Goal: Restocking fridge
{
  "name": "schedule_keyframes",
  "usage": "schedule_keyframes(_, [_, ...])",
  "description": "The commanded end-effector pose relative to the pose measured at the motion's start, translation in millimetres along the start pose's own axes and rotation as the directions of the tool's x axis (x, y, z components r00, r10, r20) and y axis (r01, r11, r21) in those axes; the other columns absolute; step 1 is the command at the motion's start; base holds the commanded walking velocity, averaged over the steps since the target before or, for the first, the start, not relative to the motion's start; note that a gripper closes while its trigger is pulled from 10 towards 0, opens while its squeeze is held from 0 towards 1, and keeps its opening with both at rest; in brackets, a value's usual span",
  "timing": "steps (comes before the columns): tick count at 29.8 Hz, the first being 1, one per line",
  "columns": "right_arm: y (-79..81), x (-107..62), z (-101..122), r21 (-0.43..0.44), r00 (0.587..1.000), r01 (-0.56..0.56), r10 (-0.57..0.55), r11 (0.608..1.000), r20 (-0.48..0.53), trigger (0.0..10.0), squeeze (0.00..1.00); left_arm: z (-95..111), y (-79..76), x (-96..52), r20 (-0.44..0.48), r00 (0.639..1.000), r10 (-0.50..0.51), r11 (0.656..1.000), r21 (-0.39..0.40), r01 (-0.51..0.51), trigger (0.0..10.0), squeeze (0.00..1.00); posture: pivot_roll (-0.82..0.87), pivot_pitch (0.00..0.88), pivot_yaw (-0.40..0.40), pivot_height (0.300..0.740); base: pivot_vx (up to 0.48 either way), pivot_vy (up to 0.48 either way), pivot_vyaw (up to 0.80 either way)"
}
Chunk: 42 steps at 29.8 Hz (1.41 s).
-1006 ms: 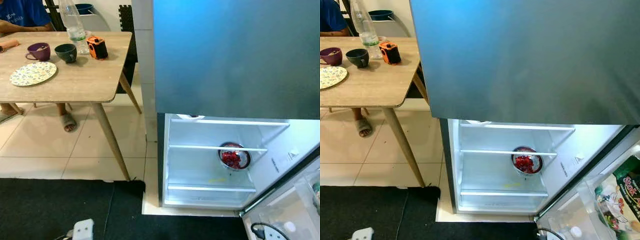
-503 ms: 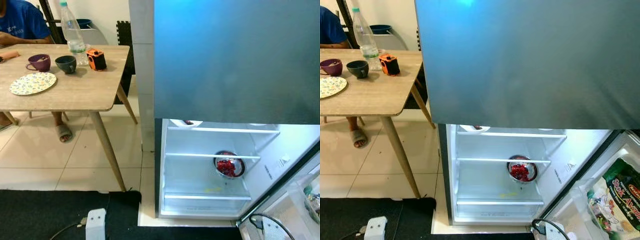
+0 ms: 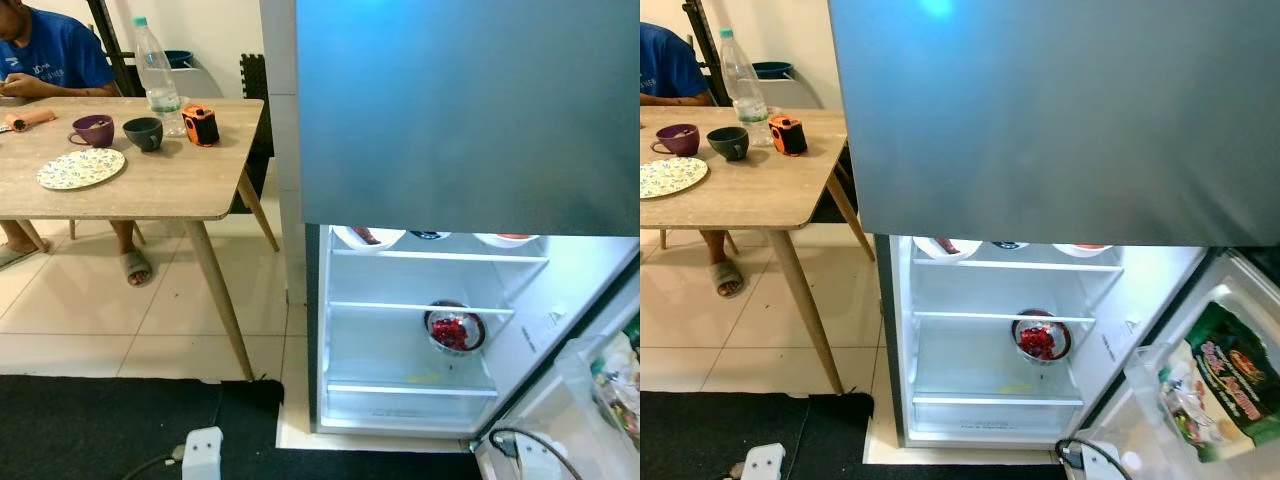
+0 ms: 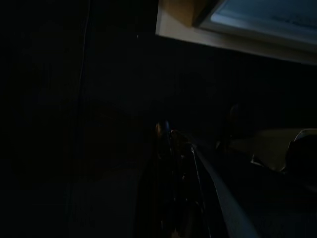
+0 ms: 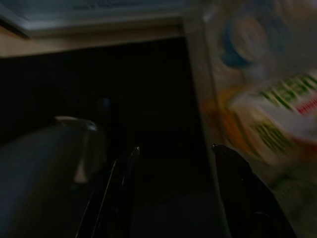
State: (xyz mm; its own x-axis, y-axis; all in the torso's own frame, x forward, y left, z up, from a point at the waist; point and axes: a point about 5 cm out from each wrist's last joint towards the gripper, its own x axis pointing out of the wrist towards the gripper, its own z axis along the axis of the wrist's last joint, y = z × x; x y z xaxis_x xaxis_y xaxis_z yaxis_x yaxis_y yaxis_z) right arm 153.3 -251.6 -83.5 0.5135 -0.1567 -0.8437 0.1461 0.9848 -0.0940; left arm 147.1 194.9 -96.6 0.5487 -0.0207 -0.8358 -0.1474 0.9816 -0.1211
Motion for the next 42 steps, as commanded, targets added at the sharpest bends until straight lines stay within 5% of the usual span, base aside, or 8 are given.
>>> schedule_keyframes(1, [-6.3,-0.7,0.6,-0.006,1.0,0.018,-0.018,1.0,-0.004,10.0,0.0,-9.2,-5.4,-0.5,-0.029,1.0,-0.004,1.0,-0.013,0.004,10.0,0.0,-0.12,0.018,-0.044,0.74,-0.262,0.0,0.0])
schedule_keyframes(13, [-23.2,-4.4,-6.6,0.028,0.997,0.081,-0.08,0.996,-0.023,10.0,0.0,3.1,1.1,0.8,-0.006,1.0,0.005,1.0,-0.011,-0.005,10.0,0.0,-0.13,0.015,-0.029,0.74,-0.271,0.0,0.0])
schedule_keyframes(25, [-12.0,-2.5,-8.5,-0.023,0.997,0.058,-0.059,0.998,-0.043,10.0,0.0,2.0,0.0,0.8,-0.01,1.0,-0.001,1.0,0.002,0.001,10.0,0.0,-0.11,0.022,-0.039,0.74,-0.28,0.0,0.0])
schedule_keyframes(42, [-12.5,-2.1,-7.4,-0.05,0.996,0.059,-0.062,0.997,-0.059,10.0,0.0,-4.6,-0.8,-0.7,-0.013,1.0,-0.01,1.0,-0.011,0.01,10.0,0.0,-0.11,0.028,-0.045,0.74,-0.095,0.0,-0.76])
